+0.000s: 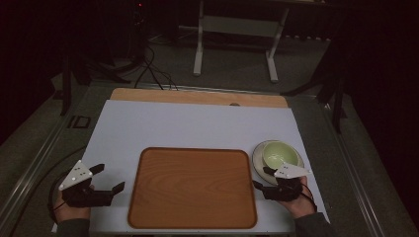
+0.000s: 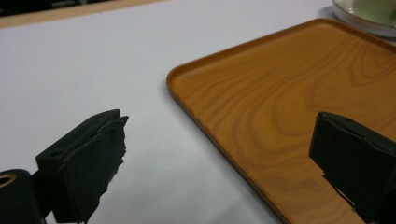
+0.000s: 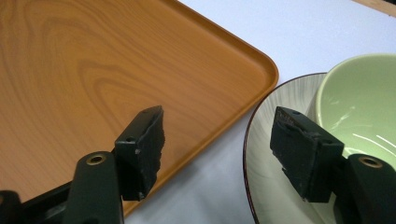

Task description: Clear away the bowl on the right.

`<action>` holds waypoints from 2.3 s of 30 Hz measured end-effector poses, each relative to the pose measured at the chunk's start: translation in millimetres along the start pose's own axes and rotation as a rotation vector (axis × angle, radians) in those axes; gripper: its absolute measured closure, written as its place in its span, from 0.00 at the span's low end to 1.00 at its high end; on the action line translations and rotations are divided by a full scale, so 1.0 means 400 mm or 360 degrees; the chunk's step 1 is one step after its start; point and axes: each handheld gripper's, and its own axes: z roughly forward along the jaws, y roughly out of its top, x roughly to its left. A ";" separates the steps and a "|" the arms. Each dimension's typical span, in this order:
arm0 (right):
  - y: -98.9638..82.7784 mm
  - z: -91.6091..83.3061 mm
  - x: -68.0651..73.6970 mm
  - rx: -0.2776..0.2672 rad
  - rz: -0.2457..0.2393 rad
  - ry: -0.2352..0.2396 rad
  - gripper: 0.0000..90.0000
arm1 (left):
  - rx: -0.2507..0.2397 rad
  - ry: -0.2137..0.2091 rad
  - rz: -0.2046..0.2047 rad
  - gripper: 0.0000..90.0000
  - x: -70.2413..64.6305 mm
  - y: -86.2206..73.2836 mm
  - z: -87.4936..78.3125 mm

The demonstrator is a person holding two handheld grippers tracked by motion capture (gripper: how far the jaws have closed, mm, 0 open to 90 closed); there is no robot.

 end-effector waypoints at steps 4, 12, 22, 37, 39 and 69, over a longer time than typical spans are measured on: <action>0.003 -0.002 -0.002 -0.0008 -0.0004 0.0000 0.39 | -0.0023 0.0017 0.0021 0.05 -0.003 0.002 -0.004; 0.008 -0.007 -0.001 -0.0011 -0.0025 0.0011 0.42 | -0.0035 0.0036 0.0037 0.06 -0.001 0.003 -0.007; 0.023 -0.026 -0.017 -0.0067 -0.0016 -0.0018 0.43 | -0.0065 0.0067 0.0012 0.06 0.002 0.001 -0.013; 0.057 -0.052 -0.065 -0.0109 -0.0030 -0.0079 0.42 | -0.0085 0.0075 0.0004 0.06 0.002 0.000 -0.017; 0.066 -0.056 -0.078 -0.0101 -0.0043 -0.0114 0.41 | -0.0091 0.0075 0.0005 0.06 0.003 0.000 -0.018; 0.041 -0.051 -0.212 0.0027 0.0073 -0.0327 0.31 | -0.0098 0.0091 0.0009 0.07 0.002 0.000 -0.019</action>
